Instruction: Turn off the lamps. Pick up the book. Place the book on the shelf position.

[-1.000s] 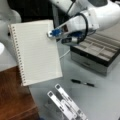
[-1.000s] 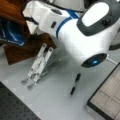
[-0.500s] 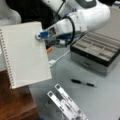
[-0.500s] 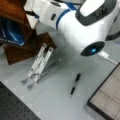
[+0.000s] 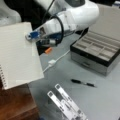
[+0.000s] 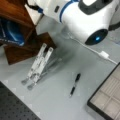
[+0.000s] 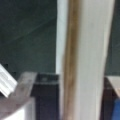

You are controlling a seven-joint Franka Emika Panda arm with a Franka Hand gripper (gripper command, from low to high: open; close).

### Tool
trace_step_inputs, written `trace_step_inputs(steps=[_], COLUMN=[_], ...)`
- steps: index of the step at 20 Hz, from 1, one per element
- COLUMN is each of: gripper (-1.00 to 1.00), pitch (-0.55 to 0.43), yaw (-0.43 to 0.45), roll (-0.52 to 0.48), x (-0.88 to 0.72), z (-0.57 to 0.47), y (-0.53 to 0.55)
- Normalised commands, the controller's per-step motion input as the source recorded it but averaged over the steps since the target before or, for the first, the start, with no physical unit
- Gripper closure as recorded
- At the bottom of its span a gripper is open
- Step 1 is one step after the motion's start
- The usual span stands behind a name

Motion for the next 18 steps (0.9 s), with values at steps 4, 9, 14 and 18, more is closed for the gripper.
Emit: trace_step_inputs(steps=[4, 9, 14, 18], gripper=[1.00, 1.00, 1.00, 1.00], pitch=[0.032, 0.014, 0.009, 0.007], yaw=[0.211, 0.205, 0.214, 0.221], roll=[0.111, 0.077, 0.064, 0.034], x=[-0.25, -0.20, -0.19, -0.21], z=[0.14, 0.08, 0.05, 0.03], y=[-0.18, -0.13, -0.17, -0.24])
